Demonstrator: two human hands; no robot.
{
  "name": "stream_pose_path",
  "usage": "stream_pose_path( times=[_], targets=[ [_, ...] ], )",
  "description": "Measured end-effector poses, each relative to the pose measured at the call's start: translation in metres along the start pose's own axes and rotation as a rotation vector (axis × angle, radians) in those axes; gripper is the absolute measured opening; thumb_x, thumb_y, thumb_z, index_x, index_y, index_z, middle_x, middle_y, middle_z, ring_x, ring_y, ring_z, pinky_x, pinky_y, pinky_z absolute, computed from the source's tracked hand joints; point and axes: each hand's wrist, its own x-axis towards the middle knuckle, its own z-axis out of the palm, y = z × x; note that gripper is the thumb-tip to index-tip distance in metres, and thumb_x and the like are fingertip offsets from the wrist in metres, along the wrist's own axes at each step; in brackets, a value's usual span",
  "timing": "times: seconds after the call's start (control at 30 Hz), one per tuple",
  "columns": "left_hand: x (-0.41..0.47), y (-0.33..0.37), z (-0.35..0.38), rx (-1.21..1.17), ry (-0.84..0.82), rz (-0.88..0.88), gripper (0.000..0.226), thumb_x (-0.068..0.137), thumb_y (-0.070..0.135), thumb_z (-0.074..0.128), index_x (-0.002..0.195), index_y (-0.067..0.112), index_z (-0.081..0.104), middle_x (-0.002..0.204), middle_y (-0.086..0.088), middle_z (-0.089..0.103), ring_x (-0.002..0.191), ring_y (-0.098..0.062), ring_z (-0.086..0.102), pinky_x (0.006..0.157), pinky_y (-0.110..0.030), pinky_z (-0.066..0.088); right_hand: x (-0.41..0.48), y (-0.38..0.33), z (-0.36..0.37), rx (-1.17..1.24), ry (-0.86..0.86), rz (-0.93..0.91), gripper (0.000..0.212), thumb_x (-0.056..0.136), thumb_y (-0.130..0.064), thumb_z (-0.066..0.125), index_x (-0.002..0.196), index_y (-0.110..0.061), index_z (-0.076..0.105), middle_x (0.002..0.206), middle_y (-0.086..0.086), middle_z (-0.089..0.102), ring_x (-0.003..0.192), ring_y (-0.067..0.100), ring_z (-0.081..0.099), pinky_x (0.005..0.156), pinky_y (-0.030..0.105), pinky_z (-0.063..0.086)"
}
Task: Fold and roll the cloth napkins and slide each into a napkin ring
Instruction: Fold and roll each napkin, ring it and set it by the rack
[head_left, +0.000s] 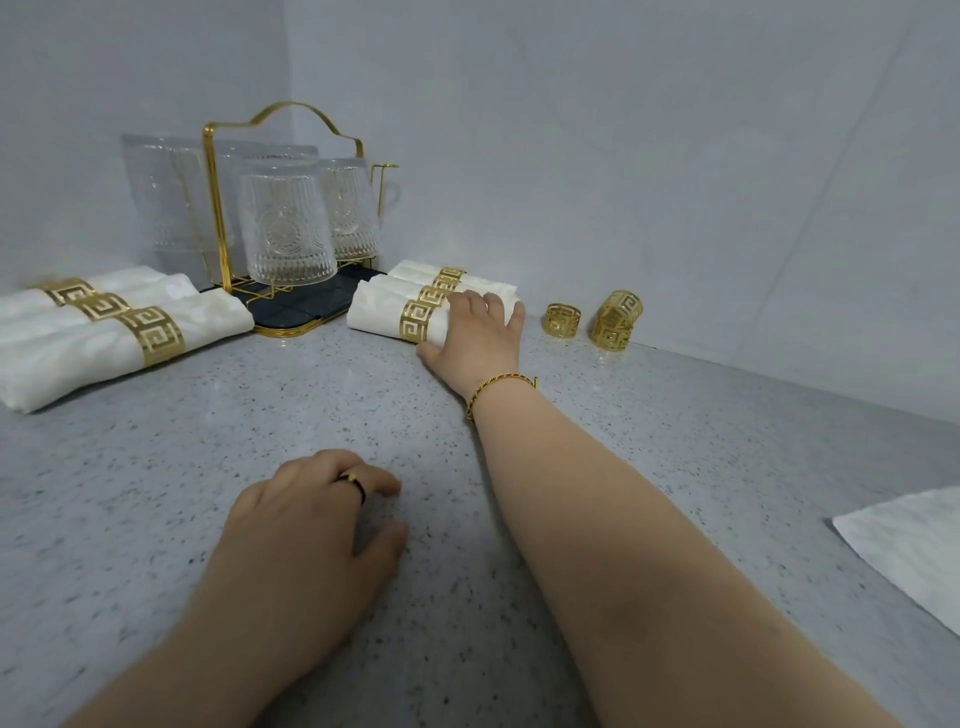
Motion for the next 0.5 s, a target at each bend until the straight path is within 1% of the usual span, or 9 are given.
stream_pose_path(
  times=[0.07,0.23,0.3,0.4,0.5],
  targets=[
    [0.001,0.001,-0.001,0.022,-0.025,0.001,0.032,0.09,0.05,0.037,0.122,0.045,0.04,0.127,0.024,0.036,0.123,-0.001,0.033,0.103,-0.021,0.026,-0.011,0.002,-0.006,0.009,-0.011,0.008,0.06,0.086,-0.041,0.051,0.136,-0.013,0.032,0.143,0.003,0.033,0.137,0.025,0.019,0.113,0.048,-0.003],
    [0.001,0.001,-0.003,0.03,-0.057,-0.016,0.034,0.091,0.048,0.039,0.125,0.042,0.04,0.133,0.018,0.037,0.127,-0.007,0.033,0.106,-0.026,0.026,-0.057,0.012,-0.036,0.032,-0.094,-0.007,0.054,0.089,-0.037,0.049,0.135,-0.013,0.034,0.142,0.005,0.035,0.134,0.024,0.024,0.114,0.045,0.002],
    [0.001,0.002,-0.003,0.041,-0.051,-0.017,0.035,0.091,0.047,0.039,0.125,0.039,0.041,0.134,0.016,0.038,0.126,-0.008,0.034,0.104,-0.027,0.027,-0.084,0.022,-0.05,0.043,-0.136,-0.009,0.052,0.089,-0.036,0.049,0.134,-0.013,0.037,0.142,0.005,0.036,0.132,0.024,0.027,0.113,0.04,0.009],
    [-0.002,0.006,-0.004,0.068,-0.038,-0.015,0.036,0.092,0.045,0.038,0.126,0.034,0.045,0.134,0.012,0.042,0.125,-0.011,0.037,0.1,-0.027,0.03,-0.138,0.047,-0.078,0.061,-0.19,0.029,0.05,0.089,-0.034,0.05,0.132,-0.011,0.041,0.139,0.007,0.04,0.129,0.025,0.033,0.108,0.033,0.021],
    [-0.005,0.014,-0.008,0.111,-0.04,-0.02,0.037,0.093,0.043,0.039,0.125,0.028,0.05,0.131,0.008,0.048,0.121,-0.014,0.042,0.096,-0.027,0.035,-0.2,0.081,-0.111,0.065,-0.259,0.097,0.05,0.089,-0.033,0.052,0.131,-0.01,0.042,0.138,0.007,0.042,0.127,0.024,0.036,0.104,0.028,0.028]
  ],
)
